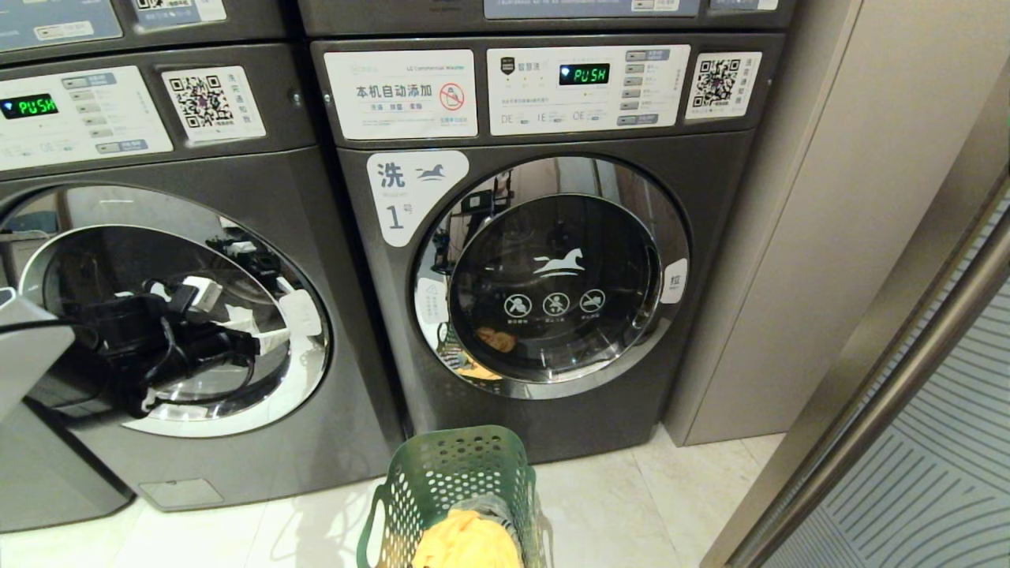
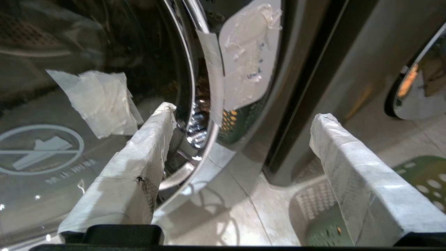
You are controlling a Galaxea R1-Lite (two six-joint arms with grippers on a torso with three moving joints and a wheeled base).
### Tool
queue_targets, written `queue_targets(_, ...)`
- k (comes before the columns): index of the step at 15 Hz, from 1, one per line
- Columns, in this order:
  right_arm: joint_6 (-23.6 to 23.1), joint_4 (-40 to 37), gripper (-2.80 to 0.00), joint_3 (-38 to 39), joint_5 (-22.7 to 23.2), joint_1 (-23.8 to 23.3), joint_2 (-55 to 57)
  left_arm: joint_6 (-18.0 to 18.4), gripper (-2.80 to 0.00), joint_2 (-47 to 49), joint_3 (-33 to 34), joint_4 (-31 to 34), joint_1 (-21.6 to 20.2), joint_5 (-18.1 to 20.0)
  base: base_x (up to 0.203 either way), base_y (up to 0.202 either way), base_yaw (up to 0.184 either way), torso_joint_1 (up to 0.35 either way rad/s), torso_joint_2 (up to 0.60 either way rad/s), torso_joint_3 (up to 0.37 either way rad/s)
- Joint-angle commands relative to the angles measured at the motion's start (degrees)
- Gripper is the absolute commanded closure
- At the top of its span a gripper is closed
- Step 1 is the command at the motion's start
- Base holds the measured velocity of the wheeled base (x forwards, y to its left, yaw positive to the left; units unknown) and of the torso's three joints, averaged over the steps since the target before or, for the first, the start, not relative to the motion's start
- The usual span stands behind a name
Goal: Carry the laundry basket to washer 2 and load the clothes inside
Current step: Open the lid of the washing machine
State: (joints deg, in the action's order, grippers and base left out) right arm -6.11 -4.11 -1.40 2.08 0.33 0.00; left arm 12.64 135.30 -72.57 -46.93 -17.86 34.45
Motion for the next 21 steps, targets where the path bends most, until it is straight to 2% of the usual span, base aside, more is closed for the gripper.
queue_targets(1,0.0,0.0,0.00,0.0,0.0,0.0,0.1,-0.2,-2.80,1.6,0.0,-2.8,0.3,-0.3,0.000,0.000,0.000,0.000,0.00,0.000)
queue_targets(5,0.0,0.0,0.00,0.0,0.0,0.0,0.1,-0.6,-2.80,2.6,-0.1,-4.1,0.8,0.9,0.000,0.000,0.000,0.000,0.00,0.000)
queue_targets(8,0.0,0.0,0.00,0.0,0.0,0.0,0.1,-0.6,-2.80,4.4,-0.2,-7.8,1.2,0.9,0.000,0.000,0.000,0.000,0.00,0.000)
queue_targets(13,0.0,0.0,0.00,0.0,0.0,0.0,0.1,-0.6,-2.80,6.9,-3.6,-7.6,3.0,0.7,0.000,0.000,0.000,0.000,0.00,0.000)
queue_targets(15,0.0,0.0,0.00,0.0,0.0,0.0,0.1,-0.6,-2.80,8.7,-7.1,-7.5,4.2,-1.5,0.000,0.000,0.000,0.000,0.00,0.000)
queue_targets(21,0.0,0.0,0.00,0.0,0.0,0.0,0.1,-1.7,-2.80,10.2,-8.8,-7.1,5.6,-6.4,0.000,0.000,0.000,0.000,0.00,0.000)
